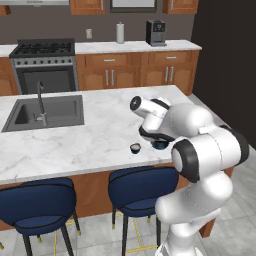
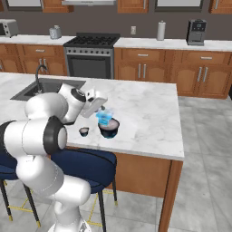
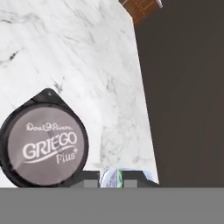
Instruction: Stack the yogurt containers by placing the smaller containers on top of the larger containers.
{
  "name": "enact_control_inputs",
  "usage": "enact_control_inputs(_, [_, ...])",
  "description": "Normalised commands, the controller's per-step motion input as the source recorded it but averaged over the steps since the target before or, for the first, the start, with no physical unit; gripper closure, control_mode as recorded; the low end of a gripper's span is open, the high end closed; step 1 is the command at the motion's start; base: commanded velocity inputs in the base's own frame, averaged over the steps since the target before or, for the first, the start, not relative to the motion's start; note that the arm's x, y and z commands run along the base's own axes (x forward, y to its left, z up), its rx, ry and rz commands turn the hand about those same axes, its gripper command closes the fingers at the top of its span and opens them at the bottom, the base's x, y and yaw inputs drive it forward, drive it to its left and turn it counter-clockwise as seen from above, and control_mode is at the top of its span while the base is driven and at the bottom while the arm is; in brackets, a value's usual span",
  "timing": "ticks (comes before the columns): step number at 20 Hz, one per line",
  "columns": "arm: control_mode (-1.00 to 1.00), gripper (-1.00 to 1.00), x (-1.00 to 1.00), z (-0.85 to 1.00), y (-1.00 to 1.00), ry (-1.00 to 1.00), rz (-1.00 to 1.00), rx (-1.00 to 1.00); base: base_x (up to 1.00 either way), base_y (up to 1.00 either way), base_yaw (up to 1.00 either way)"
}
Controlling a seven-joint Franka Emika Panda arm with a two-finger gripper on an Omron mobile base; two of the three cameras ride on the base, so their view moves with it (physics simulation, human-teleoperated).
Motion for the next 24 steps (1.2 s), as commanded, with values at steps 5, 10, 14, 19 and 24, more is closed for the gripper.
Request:
enact_control_inputs(5, [-1.00,1.00,0.07,-0.09,0.04,0.00,0.00,-0.02,0.00,0.00,0.00])
enact_control_inputs(10, [-1.00,1.00,0.00,-0.15,0.00,0.00,0.00,0.00,0.00,0.00,0.00])
enact_control_inputs(14, [-1.00,1.00,0.00,-0.14,0.00,0.00,0.00,0.00,0.00,0.00,0.00])
enact_control_inputs(19, [-1.00,1.00,0.02,-0.10,0.00,0.00,0.00,0.00,0.00,0.00,0.00])
enact_control_inputs(24, [-1.00,1.00,0.11,-0.02,0.00,0.00,0.00,-0.01,0.00,0.00,0.00])
